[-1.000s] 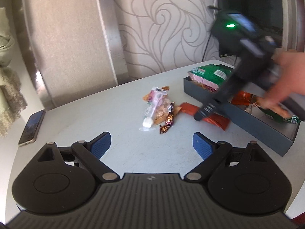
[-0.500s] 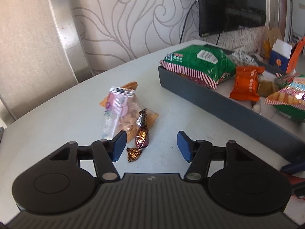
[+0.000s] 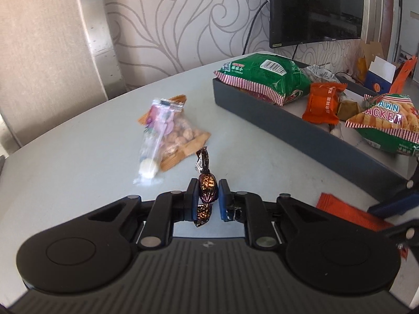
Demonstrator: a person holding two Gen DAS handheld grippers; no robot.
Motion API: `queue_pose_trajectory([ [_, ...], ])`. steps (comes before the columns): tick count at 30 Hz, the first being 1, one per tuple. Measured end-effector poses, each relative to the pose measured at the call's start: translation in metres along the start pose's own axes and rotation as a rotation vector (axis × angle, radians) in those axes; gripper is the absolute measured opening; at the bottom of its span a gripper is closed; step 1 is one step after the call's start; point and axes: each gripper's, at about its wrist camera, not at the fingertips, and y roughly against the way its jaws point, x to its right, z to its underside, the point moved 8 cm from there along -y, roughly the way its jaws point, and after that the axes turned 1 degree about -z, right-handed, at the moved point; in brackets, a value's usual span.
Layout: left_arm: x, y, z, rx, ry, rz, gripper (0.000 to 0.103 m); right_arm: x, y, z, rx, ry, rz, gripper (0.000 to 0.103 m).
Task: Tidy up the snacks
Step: 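Lift the chocolate candy and red bar and carry both over the box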
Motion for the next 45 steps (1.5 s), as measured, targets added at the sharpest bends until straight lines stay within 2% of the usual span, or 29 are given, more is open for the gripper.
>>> queue_pose_trajectory([
  [11, -0.032, 0.022, 0.016, -0.017, 0.060, -0.106, 0.018, -0.020, 0.024, -0.010, 0.049, 0.003, -0.049, 0.024],
  [18, -0.036, 0.028, 0.023, -0.029, 0.082, -0.132, 0.018, -0.040, 0.040, -0.004, 0.061, 0.012, -0.075, 0.024],
  [28, -0.019, 0.047, 0.015, -0.015, 0.082, -0.111, 0.018, -0.048, 0.065, 0.004, 0.096, -0.016, -0.087, 0.024],
  [36, -0.006, 0.060, -0.005, 0.027, 0.052, -0.100, 0.018, -0.044, 0.090, -0.001, 0.155, -0.040, -0.097, 0.024],
  [45, 0.019, 0.065, -0.036, 0.083, 0.021, -0.058, 0.018, -0.028, 0.115, -0.006, 0.212, -0.061, -0.065, 0.024],
])
